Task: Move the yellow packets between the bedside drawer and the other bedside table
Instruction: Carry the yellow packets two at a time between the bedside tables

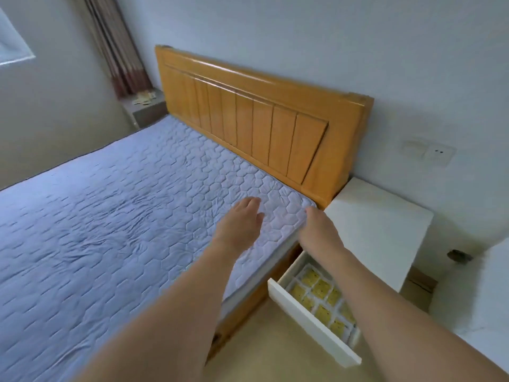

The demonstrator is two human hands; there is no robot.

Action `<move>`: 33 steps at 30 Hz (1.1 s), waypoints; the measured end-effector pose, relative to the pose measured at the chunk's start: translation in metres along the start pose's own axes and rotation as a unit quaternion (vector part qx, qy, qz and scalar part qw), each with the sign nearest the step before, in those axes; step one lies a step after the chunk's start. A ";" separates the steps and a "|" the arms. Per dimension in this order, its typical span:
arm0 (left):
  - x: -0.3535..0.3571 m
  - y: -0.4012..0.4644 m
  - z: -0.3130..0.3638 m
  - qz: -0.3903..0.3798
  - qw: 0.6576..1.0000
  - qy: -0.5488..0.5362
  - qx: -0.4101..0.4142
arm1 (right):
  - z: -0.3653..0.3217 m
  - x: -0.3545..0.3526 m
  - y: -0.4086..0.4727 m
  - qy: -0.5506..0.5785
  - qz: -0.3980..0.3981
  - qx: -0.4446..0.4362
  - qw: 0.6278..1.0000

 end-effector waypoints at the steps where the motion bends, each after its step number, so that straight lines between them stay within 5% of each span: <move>1: -0.014 -0.018 -0.021 0.017 0.999 -0.002 -0.027 | -0.024 0.010 -0.001 -0.014 -0.014 -0.022 1.000; 12: -0.123 -0.324 -0.250 0.184 0.936 -0.008 -0.299 | -0.311 0.205 -0.126 -0.112 -0.168 -0.287 0.936; 18: -0.145 -0.594 -0.343 0.240 0.868 0.000 -0.435 | -0.446 0.349 -0.294 -0.129 -0.235 -0.422 0.866; 25: -0.140 -0.940 -0.402 0.287 0.745 0.013 -0.602 | -0.564 0.532 -0.552 -0.141 -0.322 -0.552 0.756; 33: -0.143 -1.191 -0.427 0.308 0.661 0.016 -0.684 | -0.654 0.670 -0.776 -0.164 -0.373 -0.646 0.645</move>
Point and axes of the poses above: each hand's wrist, its own y-axis towards the middle knuckle, its own x-axis out of the palm, z = x × y, the point moved 9 cm from there along y, towards the middle knuckle, and after that the axes turned 10 degrees about -z, right-handed, at the moved point
